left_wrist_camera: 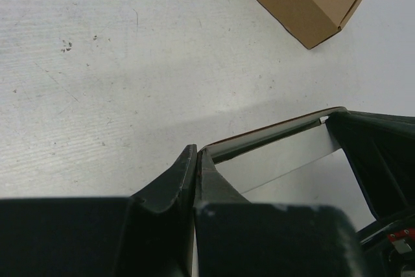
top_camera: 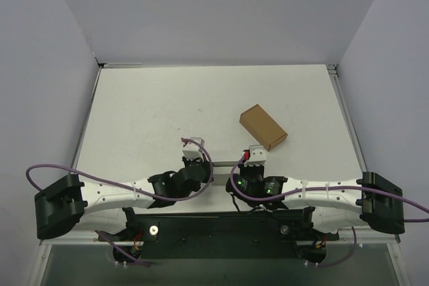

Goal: Fold the paper box

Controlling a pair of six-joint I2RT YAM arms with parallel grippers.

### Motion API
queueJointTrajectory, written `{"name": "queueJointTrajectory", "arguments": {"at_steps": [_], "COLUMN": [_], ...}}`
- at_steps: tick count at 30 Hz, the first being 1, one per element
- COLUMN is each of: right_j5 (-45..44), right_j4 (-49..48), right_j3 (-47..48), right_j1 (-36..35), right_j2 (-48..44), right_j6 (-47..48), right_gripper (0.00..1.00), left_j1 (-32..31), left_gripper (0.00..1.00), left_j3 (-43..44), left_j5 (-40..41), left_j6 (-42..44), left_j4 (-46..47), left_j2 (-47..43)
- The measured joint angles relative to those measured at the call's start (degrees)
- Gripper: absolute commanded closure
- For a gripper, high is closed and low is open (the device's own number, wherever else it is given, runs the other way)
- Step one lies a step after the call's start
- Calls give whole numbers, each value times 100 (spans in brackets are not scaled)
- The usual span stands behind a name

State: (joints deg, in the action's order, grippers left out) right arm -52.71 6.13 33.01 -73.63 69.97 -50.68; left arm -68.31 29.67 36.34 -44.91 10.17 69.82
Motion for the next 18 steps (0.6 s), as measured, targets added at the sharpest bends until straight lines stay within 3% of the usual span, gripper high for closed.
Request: {"name": "queueJointTrajectory", "arguments": {"at_steps": [9, 18], "right_j5": [-61, -129], "right_j4": [55, 107], "right_j3": [0, 0], "right_j1": [-37, -81], "right_j2": [0, 11], "right_j6": [-2, -4], "right_gripper": [100, 100], "left_j1": [-592, -758], "left_gripper": [100, 100], "left_j3": [-258, -291], "left_j5": [710, 1110], "left_j6": [-125, -448], "left_j4": [304, 507], "left_j2": [-61, 114]}}
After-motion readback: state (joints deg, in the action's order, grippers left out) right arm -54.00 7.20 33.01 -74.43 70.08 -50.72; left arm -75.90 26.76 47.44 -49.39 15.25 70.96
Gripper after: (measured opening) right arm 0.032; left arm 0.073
